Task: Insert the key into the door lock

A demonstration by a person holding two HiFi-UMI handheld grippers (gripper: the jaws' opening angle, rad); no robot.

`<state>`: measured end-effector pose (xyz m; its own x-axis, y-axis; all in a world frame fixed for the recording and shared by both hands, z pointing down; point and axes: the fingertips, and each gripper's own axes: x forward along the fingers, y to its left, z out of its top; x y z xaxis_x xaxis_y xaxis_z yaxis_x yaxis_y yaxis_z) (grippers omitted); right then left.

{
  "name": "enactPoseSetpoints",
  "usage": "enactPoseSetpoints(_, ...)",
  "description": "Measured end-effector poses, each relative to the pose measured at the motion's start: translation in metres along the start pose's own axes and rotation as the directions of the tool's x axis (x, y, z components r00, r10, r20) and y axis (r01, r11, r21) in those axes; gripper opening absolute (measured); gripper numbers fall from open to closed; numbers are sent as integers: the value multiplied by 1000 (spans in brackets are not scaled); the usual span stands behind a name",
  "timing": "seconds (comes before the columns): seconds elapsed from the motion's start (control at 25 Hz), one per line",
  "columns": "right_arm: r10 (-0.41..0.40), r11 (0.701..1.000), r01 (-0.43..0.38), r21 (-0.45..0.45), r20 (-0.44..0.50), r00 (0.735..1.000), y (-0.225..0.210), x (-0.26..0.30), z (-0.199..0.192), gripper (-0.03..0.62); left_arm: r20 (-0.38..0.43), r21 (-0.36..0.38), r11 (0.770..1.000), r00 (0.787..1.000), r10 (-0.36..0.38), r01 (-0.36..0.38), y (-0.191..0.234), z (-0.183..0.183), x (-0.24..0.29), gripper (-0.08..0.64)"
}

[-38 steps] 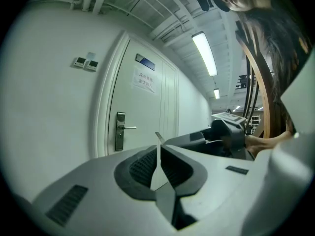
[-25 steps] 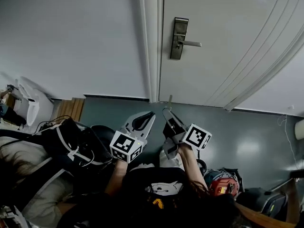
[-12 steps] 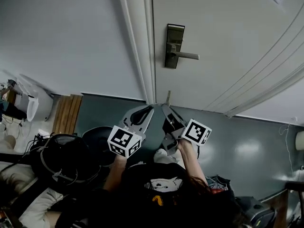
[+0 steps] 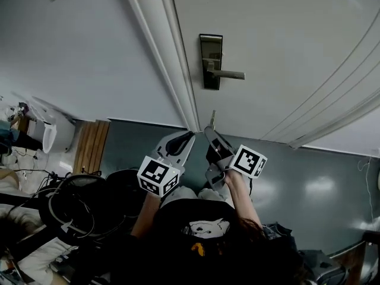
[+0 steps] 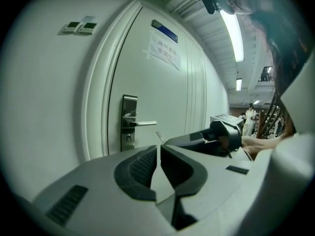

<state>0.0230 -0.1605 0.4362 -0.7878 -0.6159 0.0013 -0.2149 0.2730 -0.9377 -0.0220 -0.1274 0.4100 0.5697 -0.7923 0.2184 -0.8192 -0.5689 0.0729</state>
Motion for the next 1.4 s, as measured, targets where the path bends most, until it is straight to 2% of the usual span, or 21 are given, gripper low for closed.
enactPoseSetpoints(0.2,26,1000,-26,7,-10,1000,6,0,-2,21,4,13,1000,1000,17,-17,-2,5,-5,28)
enactPoseSetpoints(0.56,56,998,-56,32,2,998,2,17,14,21,4,25,1000,1000,10,-10,22,7,13,28)
enactPoseSetpoints(0.92,26,999,-26,18,6,1000,-23,56,46,21,-9,39,996,997,-78,78,54,19,55,28)
enactPoseSetpoints(1.12,4,997,-4,78,-10,1000,-50,79,53,21,-2,45,991,992,-124,124,67,22,73,28)
enactPoseSetpoints(1.4,-3,994,4,109,-17,1000,-72,105,66,21,21,52,986,987,-159,158,83,28,89,28)
